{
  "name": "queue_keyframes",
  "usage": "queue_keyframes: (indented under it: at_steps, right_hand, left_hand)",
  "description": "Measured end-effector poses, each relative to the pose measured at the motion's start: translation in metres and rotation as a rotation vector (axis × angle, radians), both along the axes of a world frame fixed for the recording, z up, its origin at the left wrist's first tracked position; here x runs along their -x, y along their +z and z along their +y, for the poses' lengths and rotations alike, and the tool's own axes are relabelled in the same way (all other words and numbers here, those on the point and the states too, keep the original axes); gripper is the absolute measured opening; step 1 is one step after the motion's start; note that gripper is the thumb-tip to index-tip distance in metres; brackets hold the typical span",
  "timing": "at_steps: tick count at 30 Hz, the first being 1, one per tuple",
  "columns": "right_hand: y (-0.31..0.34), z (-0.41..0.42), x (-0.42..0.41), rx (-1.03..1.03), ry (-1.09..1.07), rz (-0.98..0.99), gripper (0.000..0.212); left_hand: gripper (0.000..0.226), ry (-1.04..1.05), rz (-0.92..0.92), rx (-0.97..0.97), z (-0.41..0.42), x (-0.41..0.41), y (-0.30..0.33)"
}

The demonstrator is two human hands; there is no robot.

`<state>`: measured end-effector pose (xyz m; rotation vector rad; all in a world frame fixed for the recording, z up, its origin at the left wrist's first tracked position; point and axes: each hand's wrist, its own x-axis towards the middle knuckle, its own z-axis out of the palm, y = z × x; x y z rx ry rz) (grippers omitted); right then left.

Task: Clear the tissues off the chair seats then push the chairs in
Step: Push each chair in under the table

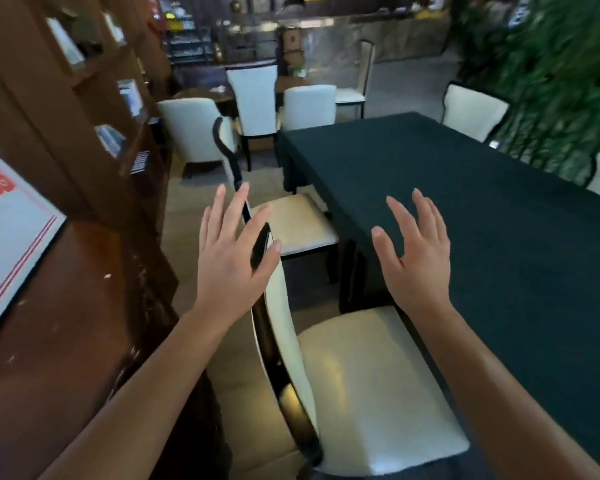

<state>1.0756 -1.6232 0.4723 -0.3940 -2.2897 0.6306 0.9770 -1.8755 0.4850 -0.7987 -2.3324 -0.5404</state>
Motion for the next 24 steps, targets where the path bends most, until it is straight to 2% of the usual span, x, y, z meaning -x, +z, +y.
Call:
queue_keyframes:
  at_steps: [6,12,17,24]
  right_hand:
    - [0.006,-0.014,-0.012,0.002,-0.219,0.049,0.053]
    - [0.002,-0.003,-0.029,0.038,-0.372,0.081,0.052]
    - [0.008,0.027,-0.031,0.043,-0.465,0.087,0.054]
    - [-0.012,0.038,-0.042,0.066,-0.560,0.025,0.055]
  left_hand:
    - [0.049,-0.313,0.075,-0.054,0.007,0.039,0.010]
    - [0.049,-0.471,0.045,-0.068,0.039,0.066,0.002]
    - [0.050,-0.522,0.001,-0.100,0.075,0.080,0.003]
    - [0.047,-0.696,-0.046,-0.100,0.116,0.078,0.002]
